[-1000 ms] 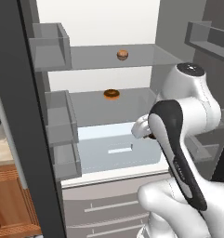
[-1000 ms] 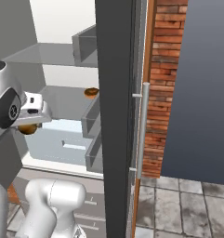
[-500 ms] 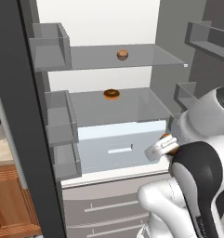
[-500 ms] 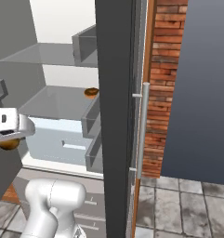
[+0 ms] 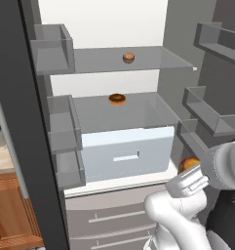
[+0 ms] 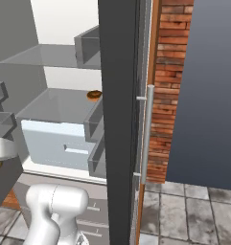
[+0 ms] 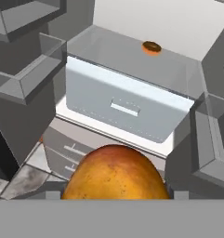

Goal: Pick up the mango and tangerine from the fridge and place one fruit on each plate on the dining counter.

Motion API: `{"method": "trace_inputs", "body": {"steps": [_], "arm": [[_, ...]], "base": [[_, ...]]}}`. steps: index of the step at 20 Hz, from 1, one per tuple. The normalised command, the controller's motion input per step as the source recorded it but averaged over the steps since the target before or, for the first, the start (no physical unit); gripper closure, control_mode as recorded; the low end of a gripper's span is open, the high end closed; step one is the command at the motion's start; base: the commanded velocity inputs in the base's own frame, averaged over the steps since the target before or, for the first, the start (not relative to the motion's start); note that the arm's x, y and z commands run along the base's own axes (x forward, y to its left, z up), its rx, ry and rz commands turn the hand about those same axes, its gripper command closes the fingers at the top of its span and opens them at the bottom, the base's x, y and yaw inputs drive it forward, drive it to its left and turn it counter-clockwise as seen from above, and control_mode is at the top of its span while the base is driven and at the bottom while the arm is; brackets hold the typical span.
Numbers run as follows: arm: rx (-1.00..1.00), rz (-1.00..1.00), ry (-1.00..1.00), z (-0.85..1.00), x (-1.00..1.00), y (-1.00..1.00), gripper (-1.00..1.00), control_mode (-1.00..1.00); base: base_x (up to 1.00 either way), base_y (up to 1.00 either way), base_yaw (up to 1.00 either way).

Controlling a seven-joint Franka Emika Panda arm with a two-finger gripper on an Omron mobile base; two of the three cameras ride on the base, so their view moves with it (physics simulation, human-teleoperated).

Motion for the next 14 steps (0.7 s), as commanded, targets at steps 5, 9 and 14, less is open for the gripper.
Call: {"method": "trace_inputs", "body": {"steps": [5, 9, 14], "arm": [[0.00, 0.00, -0.22, 0.08, -0.51, 0.00, 1.00, -1.00], [0.00, 0.00, -0.22, 0.18, -0.47, 0.00, 1.00, -1.00], [0.00, 0.00, -0.09, 0.03, -0.38, 0.00, 1.00, -1.00]], "base": [[0.00, 0.00, 0.00], [0.00, 0.00, 0.00], [0.00, 0.00, 0.00]]}}
